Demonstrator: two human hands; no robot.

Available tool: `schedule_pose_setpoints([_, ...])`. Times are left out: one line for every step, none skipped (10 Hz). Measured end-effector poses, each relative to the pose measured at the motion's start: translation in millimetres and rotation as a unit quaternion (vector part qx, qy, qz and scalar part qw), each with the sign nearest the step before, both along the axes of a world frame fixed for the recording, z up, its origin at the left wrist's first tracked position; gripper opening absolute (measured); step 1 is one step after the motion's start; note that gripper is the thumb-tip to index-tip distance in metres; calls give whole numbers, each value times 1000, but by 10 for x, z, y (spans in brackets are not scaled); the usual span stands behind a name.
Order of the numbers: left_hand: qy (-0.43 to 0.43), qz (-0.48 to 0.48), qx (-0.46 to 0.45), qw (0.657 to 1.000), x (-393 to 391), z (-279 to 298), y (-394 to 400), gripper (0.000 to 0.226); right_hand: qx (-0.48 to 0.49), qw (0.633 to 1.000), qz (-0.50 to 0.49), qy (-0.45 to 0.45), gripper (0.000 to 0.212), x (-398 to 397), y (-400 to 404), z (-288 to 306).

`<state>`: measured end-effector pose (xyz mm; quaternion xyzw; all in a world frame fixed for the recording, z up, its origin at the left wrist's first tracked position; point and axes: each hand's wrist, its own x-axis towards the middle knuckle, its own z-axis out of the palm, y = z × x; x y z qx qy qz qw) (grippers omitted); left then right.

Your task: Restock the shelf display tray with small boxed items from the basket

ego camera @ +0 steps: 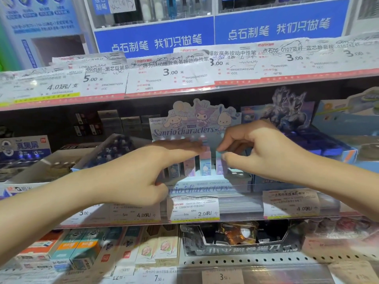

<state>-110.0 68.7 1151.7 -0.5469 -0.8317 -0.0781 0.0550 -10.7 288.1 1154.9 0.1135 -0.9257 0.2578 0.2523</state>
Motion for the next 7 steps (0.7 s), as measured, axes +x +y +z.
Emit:
schedule_pose_setpoints([-5,-33,2,999,39,40,19,82,4,1000,5,-14,16,21,-8,23])
schedule_pose_setpoints([-42,-60,-21,997,116,98,21,79,2,999,10,-40,20,38,2,57])
schedule_pose_setpoints([-31,-50,-15,998,123,145,58,71,21,999,11,-35,25,32,-3,83])
schedule_pose_setpoints([1,-44,28,999,128,141,87,65,26,1000,12,-7,26,50,14,83])
schedule_pose_setpoints([56,-51,99,992,178,98,118,48,38,998,10,55,25,117,44,60])
schedule_pose_setpoints([88,-29,155,983,232,92,109,36,25,995,22,99,25,176,91,22])
schedule_pose_setpoints([83,-8,213,974,368,64,108,30,-5,991,42,128,22,294,96,-42])
